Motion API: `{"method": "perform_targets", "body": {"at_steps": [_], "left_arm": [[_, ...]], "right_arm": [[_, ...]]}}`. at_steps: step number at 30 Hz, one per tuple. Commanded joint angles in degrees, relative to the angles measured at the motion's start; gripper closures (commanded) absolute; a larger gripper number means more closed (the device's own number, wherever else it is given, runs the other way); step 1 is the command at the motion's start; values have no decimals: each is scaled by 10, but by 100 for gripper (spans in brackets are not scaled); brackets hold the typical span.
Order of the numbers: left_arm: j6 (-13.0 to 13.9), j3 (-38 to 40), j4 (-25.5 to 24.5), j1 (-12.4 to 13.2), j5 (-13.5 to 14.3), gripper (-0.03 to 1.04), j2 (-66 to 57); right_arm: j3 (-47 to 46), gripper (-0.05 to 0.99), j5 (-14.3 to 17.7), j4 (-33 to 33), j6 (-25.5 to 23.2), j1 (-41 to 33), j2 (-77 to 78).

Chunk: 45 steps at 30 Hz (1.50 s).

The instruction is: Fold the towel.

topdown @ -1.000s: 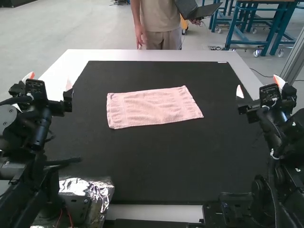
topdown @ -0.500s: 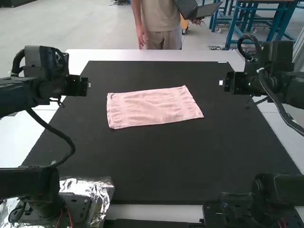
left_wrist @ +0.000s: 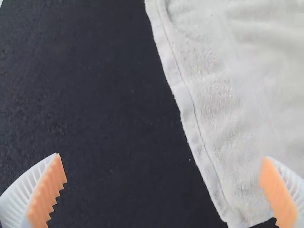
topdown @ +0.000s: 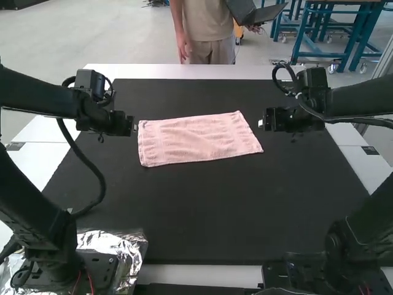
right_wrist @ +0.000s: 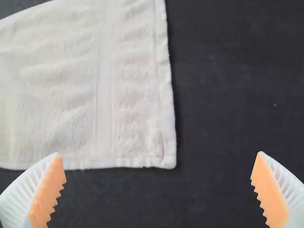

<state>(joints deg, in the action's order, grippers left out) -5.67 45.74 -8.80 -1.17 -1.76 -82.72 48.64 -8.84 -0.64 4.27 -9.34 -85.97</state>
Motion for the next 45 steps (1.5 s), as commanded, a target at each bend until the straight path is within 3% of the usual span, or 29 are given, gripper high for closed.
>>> {"method": "perform_targets", "body": {"at_steps": [1,5,21,45], "left_arm": [[-15,23,14,-8,-8,5,-28],[-16,30,41,-8,4,5,-65],[-14,104,107,-10,23,6,-210],[-14,190,130,-20,23,6,-331]], "right_arm": [[36,3,1,18,7,-34,-46],[75,3,18,51,25,-50,-97],[258,3,18,86,60,-45,-327],[446,3,18,81,67,-37,-502]]}}
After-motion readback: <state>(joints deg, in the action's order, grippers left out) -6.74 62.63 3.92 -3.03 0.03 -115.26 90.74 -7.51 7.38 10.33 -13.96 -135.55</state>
